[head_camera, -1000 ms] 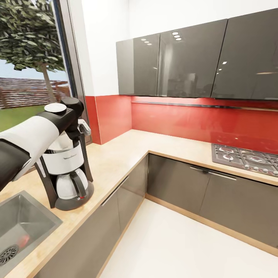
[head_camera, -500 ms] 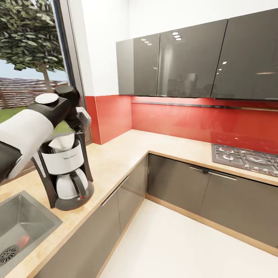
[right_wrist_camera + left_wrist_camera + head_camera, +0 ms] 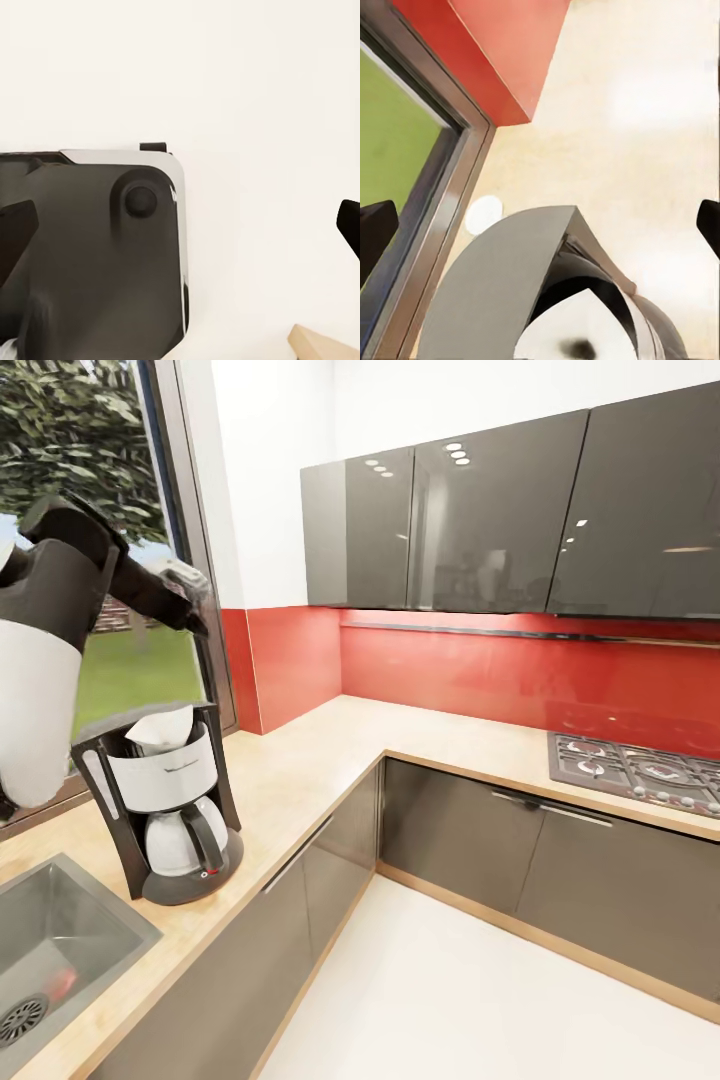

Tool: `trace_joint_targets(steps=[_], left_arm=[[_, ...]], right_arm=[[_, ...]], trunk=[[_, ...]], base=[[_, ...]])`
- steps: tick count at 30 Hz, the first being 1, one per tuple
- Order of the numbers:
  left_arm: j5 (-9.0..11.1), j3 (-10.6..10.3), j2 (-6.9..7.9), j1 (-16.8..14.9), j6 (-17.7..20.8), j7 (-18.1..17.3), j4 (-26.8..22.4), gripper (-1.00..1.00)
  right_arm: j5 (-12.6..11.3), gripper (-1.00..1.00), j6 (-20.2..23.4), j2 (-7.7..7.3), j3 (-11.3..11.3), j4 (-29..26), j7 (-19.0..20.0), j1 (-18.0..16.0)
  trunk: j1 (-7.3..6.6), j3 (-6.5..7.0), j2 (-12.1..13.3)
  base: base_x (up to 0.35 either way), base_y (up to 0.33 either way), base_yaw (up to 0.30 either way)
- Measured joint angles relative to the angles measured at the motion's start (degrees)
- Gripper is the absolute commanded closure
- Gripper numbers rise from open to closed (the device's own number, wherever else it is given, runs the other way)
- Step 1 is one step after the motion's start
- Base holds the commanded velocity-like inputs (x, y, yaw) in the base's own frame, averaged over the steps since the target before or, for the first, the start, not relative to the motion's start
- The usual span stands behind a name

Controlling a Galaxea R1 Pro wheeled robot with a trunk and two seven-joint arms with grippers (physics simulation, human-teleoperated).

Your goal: Set up a coffee station on the kitchen countertop: keep the coffee maker on the countertop, move the bottle of coffee from the kitchen shelf to the counter next to the coffee maker, place a paper coffee filter on top of the coffee maker, put the saucer next to the coffee maker with the coffee cup on the saucer, and place the electric kettle next to the coffee maker.

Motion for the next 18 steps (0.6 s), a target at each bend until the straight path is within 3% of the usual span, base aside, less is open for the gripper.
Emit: trace_joint_targets(steps=[2,3,6,8,12,18], left_arm=[[1.10,2.72,-1.77,3.05,0.00,0.21,-3.65,-1.00],[1.75,4.01,-3.55,5.94,-0.04,0.76,-6.72,-1.00],[2.38,4.79,-6.01,10.31,-0.26,1.68,-11.35,-1.00],[3.82,4.99,-7.18,13.87,-0.28,1.97,-15.03,-1.00],[8.50,5.14,-7.94,18.77,-0.33,2.14,-19.22,-1.00],[14.84,7.10,-8.21,23.04,-0.63,2.22,-20.37,-1.00]], right_arm=[[-0.05,-1.00,0.02,-0.03,-0.10,-0.06,0.00,0.00],[-0.11,-1.00,0.01,-0.05,-0.18,-0.08,0.05,0.00],[-0.15,-1.00,0.05,-0.06,-0.23,-0.09,0.08,0.00],[-0.16,-1.00,0.03,-0.07,-0.24,-0.10,0.09,0.00],[-0.16,-1.00,0.07,-0.07,-0.24,-0.10,0.09,0.00],[-0.16,-1.00,0.08,-0.07,-0.24,-0.08,0.05,0.00]], trunk=[[0.00,0.01,0.01],[0.00,0.04,0.00],[0.00,0.18,0.01],[0.00,0.26,0.00],[0.00,0.42,0.01],[0.00,0.64,0.00]], base=[[0.000,0.000,-0.124],[0.000,0.000,-0.211],[0.000,0.000,-0.245],[0.000,0.000,-0.268],[0.000,0.000,-0.276],[0.000,0.000,-0.280]])
